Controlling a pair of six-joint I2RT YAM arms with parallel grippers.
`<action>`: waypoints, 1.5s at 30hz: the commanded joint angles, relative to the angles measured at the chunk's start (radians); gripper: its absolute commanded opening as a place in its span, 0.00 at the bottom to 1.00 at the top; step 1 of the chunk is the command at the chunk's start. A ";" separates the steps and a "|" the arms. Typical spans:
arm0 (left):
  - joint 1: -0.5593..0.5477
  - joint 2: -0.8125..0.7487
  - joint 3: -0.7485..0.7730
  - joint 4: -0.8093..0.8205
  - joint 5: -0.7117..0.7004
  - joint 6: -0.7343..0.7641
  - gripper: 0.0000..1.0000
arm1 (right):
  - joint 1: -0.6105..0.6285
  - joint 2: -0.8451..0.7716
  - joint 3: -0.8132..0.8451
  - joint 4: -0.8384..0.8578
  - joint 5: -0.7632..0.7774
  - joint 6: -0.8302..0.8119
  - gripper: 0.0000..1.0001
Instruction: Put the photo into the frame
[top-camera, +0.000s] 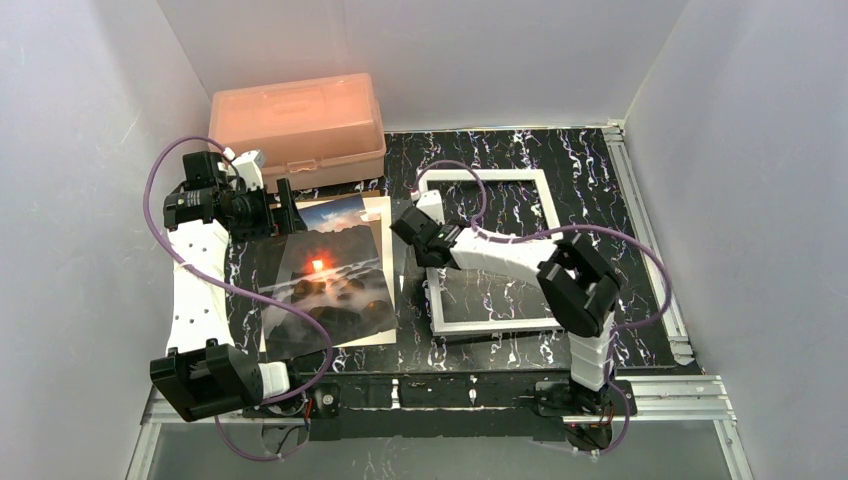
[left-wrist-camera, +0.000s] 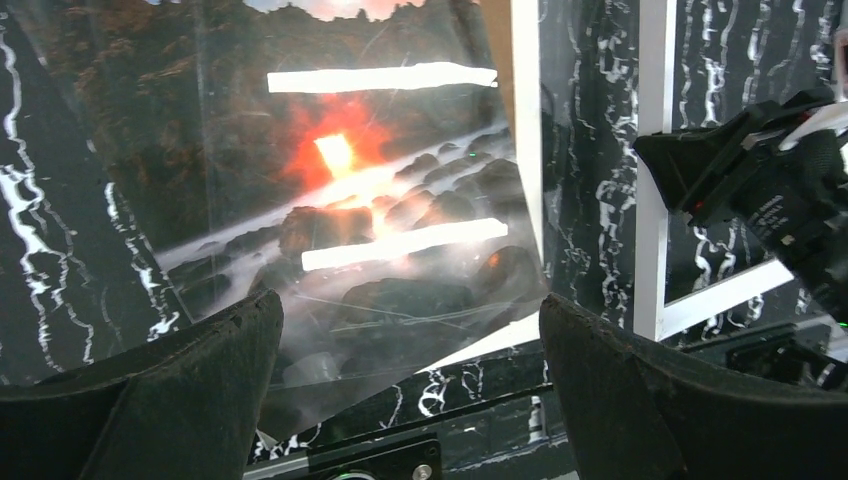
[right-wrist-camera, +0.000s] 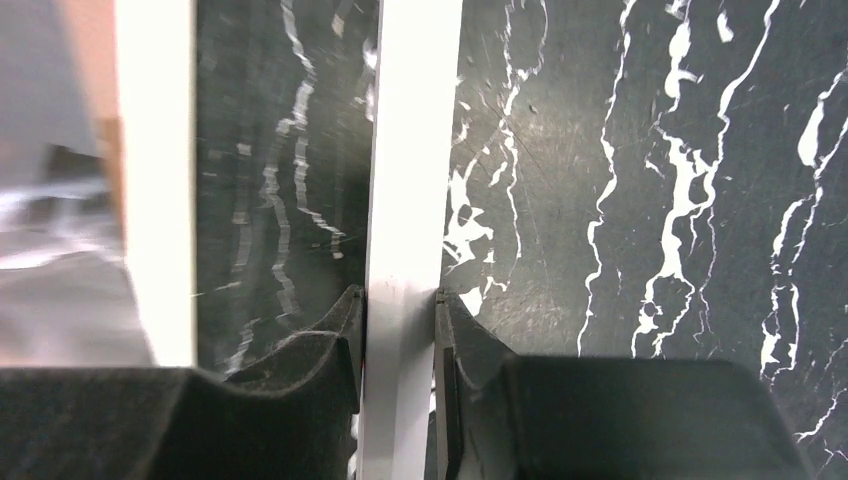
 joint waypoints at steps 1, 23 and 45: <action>0.005 -0.024 0.031 -0.035 0.119 -0.007 0.98 | -0.008 -0.203 0.148 -0.023 0.004 0.007 0.01; -0.198 0.077 -0.006 0.074 0.183 -0.153 0.99 | -0.268 -0.516 0.222 0.129 -0.523 0.301 0.01; -0.339 0.110 -0.070 0.166 0.075 -0.179 0.98 | -0.620 -0.722 -0.060 0.314 -0.816 0.504 0.01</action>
